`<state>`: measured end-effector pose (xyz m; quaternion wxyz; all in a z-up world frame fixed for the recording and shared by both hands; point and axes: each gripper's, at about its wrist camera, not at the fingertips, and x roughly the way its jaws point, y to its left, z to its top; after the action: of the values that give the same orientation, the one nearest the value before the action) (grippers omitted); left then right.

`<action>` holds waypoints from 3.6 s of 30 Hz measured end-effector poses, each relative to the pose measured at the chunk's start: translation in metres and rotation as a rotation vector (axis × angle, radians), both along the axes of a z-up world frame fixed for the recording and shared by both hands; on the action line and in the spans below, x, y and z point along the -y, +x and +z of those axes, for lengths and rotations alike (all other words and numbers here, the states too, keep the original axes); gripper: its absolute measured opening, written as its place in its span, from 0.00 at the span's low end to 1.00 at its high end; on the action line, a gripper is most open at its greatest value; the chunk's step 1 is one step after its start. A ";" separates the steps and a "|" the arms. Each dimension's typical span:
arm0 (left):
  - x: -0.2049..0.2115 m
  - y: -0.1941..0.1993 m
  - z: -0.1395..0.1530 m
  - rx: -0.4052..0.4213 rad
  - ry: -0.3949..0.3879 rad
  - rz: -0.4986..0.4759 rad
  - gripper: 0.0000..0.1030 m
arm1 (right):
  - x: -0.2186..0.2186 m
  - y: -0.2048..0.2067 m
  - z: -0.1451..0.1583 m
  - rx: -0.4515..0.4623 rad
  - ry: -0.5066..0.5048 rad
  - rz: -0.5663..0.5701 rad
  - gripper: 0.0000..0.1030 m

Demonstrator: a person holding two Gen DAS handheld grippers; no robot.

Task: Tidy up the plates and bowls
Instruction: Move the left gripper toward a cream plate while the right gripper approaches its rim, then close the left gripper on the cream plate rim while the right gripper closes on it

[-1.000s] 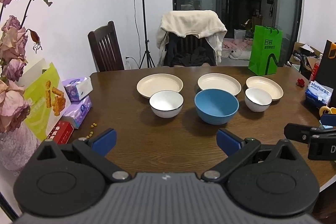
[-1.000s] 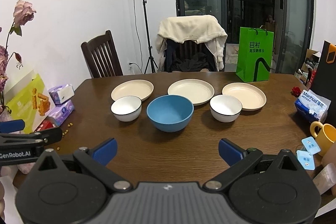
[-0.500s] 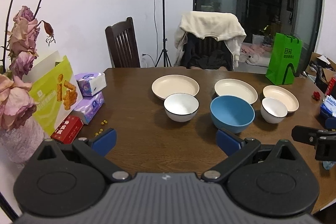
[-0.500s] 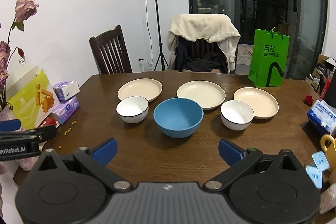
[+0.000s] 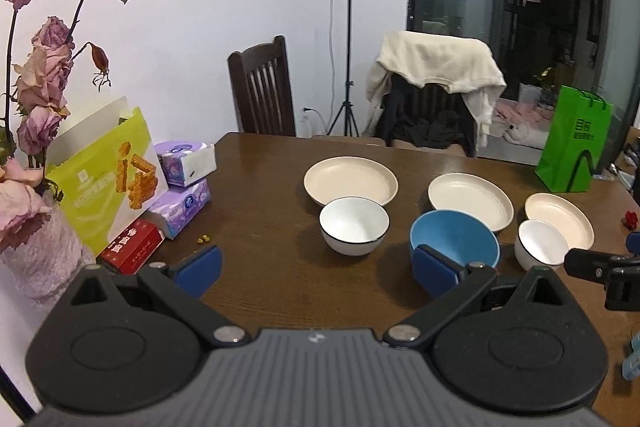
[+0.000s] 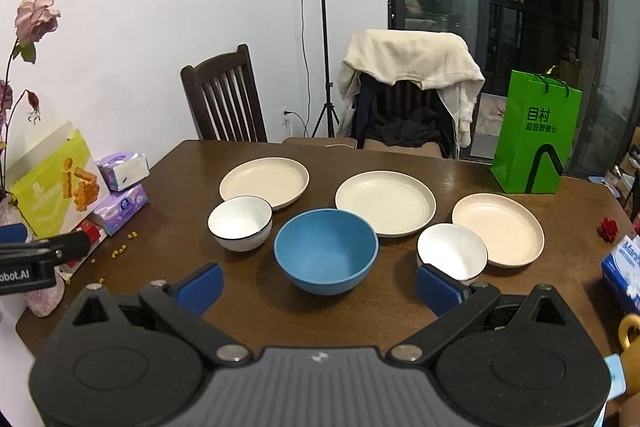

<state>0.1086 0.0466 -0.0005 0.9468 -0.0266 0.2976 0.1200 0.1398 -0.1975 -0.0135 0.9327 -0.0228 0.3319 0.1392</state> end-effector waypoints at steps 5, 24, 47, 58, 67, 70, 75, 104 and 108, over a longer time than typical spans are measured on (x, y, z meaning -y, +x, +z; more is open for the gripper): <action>0.005 0.011 0.004 -0.007 0.012 0.034 1.00 | 0.005 0.017 -0.001 -0.003 -0.007 0.041 1.00; -0.016 0.106 -0.002 -0.066 0.007 0.089 1.00 | -0.011 0.126 -0.012 -0.071 0.020 0.105 1.00; -0.057 0.230 -0.048 -0.168 -0.067 0.160 1.00 | -0.073 0.266 -0.047 -0.138 -0.032 0.192 0.99; -0.085 0.282 -0.079 -0.221 -0.104 0.201 1.00 | -0.102 0.325 -0.082 -0.207 -0.070 0.208 0.99; -0.105 0.322 -0.108 -0.270 -0.120 0.226 1.00 | -0.123 0.366 -0.111 -0.257 -0.093 0.208 0.99; -0.108 0.333 -0.115 -0.281 -0.121 0.230 1.00 | -0.128 0.382 -0.120 -0.274 -0.090 0.200 0.99; -0.118 0.352 -0.130 -0.307 -0.134 0.247 1.00 | -0.133 0.409 -0.135 -0.318 -0.077 0.180 0.99; -0.172 0.437 -0.204 -0.495 -0.331 0.346 0.95 | -0.157 0.507 -0.198 -0.546 -0.009 0.098 0.89; -0.175 0.442 -0.213 -0.514 -0.348 0.352 0.91 | -0.156 0.513 -0.207 -0.573 0.008 0.089 0.82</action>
<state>0.5505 0.2214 -0.2134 0.7871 -0.2072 0.5330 0.2314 0.6531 -0.0416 -0.2200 0.7939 0.0066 0.5800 0.1822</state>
